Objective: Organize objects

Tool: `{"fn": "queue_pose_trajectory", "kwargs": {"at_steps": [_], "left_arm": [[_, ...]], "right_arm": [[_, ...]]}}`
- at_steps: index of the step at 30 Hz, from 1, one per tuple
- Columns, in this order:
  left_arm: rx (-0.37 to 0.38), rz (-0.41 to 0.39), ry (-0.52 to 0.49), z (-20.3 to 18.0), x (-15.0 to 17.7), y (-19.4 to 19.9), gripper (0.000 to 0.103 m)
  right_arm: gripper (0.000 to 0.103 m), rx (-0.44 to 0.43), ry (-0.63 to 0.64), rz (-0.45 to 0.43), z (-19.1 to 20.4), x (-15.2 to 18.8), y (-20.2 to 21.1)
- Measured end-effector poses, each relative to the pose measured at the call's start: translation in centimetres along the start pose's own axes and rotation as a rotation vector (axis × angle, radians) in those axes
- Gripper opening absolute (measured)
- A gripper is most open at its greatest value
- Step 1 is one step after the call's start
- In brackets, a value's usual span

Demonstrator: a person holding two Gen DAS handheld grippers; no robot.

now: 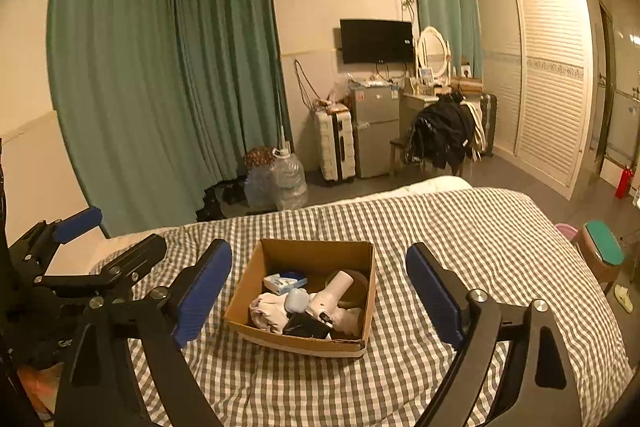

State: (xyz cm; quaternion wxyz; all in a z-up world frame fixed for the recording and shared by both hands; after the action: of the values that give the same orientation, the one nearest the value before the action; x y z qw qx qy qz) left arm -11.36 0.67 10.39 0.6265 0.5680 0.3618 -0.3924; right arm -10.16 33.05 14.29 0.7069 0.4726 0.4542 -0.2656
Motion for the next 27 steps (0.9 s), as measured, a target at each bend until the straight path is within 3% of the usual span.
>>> {"fn": "queue_pose_trajectory", "kwargs": {"at_steps": [5, 9, 12, 23, 27], "left_arm": [[-0.029, -0.039, -0.013, 0.1, 1.3, 1.8, 0.103], [-0.036, -0.082, 0.018, 0.4, 2.9, 2.4, 0.103], [-0.029, -0.093, 0.047, 0.8, 4.5, 2.3, 0.103], [-0.162, -0.162, 0.081, -0.1, 11.4, -0.2, 0.103], [-0.177, -0.115, 0.1, 0.0, 13.8, -1.9, 0.103]], "right_arm": [[0.1, 0.004, 0.032, -0.12, 0.6, 0.6, 2.7], [0.101, 0.031, 0.058, -0.185, 0.7, 1.6, 3.2], [0.101, 0.039, 0.074, -0.167, 0.4, 3.2, 2.3], [0.101, 0.061, 0.012, -0.091, -2.0, 11.2, -3.6], [0.101, 0.106, 0.084, -0.108, -1.6, 13.1, -4.4]]}}
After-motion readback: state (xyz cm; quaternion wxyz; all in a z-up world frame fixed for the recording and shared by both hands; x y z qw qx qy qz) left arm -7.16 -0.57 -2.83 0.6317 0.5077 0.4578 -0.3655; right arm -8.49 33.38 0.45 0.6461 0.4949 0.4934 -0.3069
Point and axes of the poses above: each gripper's, at about its wrist camera, not at the fingertips, and y roughly against the way its jaws point, z to its left, x to its underside, the point moved 2 cm from there along -y, roughly the way its jaws point
